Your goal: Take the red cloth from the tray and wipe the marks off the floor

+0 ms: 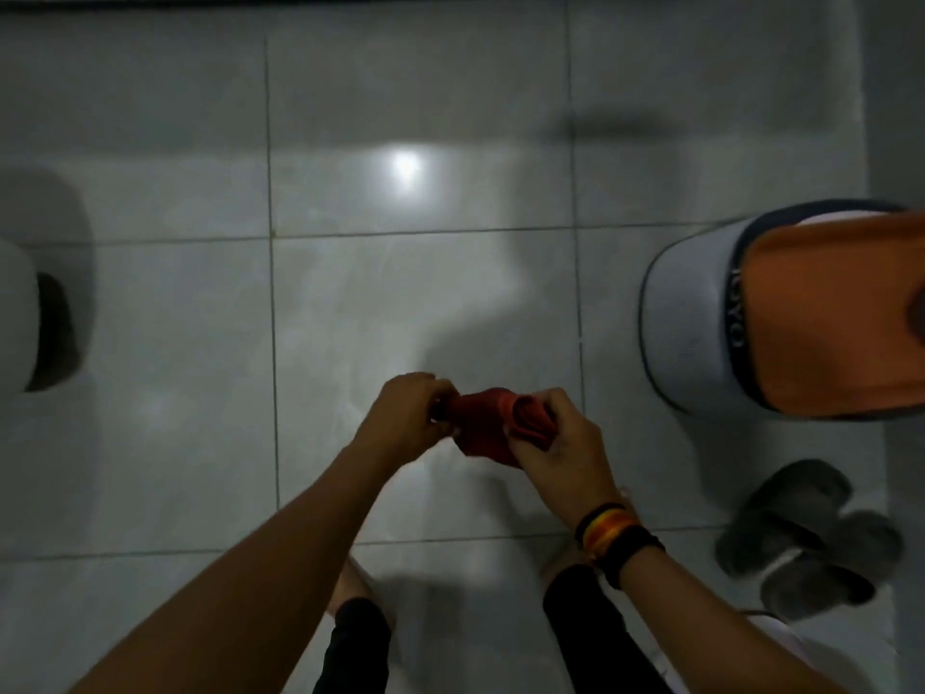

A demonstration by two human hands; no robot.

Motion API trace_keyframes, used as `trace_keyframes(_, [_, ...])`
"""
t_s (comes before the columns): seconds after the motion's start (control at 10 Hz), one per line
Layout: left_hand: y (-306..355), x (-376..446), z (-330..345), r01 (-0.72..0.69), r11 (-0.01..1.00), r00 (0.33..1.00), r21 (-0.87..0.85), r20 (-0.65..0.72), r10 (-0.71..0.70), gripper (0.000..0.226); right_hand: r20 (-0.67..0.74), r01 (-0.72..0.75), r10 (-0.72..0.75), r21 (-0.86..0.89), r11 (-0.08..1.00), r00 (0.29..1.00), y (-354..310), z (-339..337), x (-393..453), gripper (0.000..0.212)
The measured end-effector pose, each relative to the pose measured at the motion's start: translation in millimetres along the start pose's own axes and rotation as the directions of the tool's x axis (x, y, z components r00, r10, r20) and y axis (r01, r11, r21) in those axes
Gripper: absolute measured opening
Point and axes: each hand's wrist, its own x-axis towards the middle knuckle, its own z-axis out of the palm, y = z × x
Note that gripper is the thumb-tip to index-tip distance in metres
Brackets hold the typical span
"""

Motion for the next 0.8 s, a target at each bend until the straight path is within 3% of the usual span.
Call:
trace_keyframes(0.1, [54.7,23.0,-36.6,0.11,0.966,0.993,-0.232,0.06,-0.098,0.026,-0.199,-0.111,0.165,0.257,0.96,0.966,-16.8,-67.0,2.7,0.028])
trace_keyframes(0.2, [118.7,41.7,-54.6,0.153,0.834,0.988,-0.53,0.106,-0.113,0.026,-0.272,-0.205,0.389,0.521,0.828,0.88,-17.0,-130.0,8.1,0.041])
trace_keyframes(0.3, [199.0,68.1,-47.0,0.129,0.777,0.991,-0.616,0.106,-0.081,0.024,-0.237,-0.248,0.546,0.701,0.669,0.803,-1.5,-187.5,13.9,0.044])
trace_keyframes(0.4, [268.6,100.7,-22.7,0.094,0.721,0.996,-0.686,0.064,-0.068,0.037,-0.243,-0.181,0.663,0.845,0.503,0.708,19.0,-227.6,22.2,0.032])
trace_keyframes(0.5, [329.8,128.4,0.8,0.045,0.645,0.999,-0.763,0.02,-0.045,0.046,-0.199,-0.048,0.764,0.956,0.288,0.613,49.6,-258.0,37.3,0.034])
trace_keyframes(0.6, [365.5,141.6,17.7,-0.02,0.67,0.999,-0.742,0.005,0.035,0.059,-0.022,-0.107,0.707,0.985,0.137,0.707,73.4,-261.5,26.8,0.042])
trace_keyframes(0.7, [383.0,131.3,18.1,-0.165,0.848,0.981,-0.503,0.003,0.193,0.058,0.1,-0.371,0.646,0.88,0.298,0.757,82.4,-249.7,-0.3,0.046])
trace_keyframes(0.8, [376.5,102.6,4.8,-0.319,0.947,0.941,0.022,-0.114,0.32,0.061,0.009,-0.47,0.722,0.764,0.441,0.692,87.6,-228.9,-54.3,0.028])
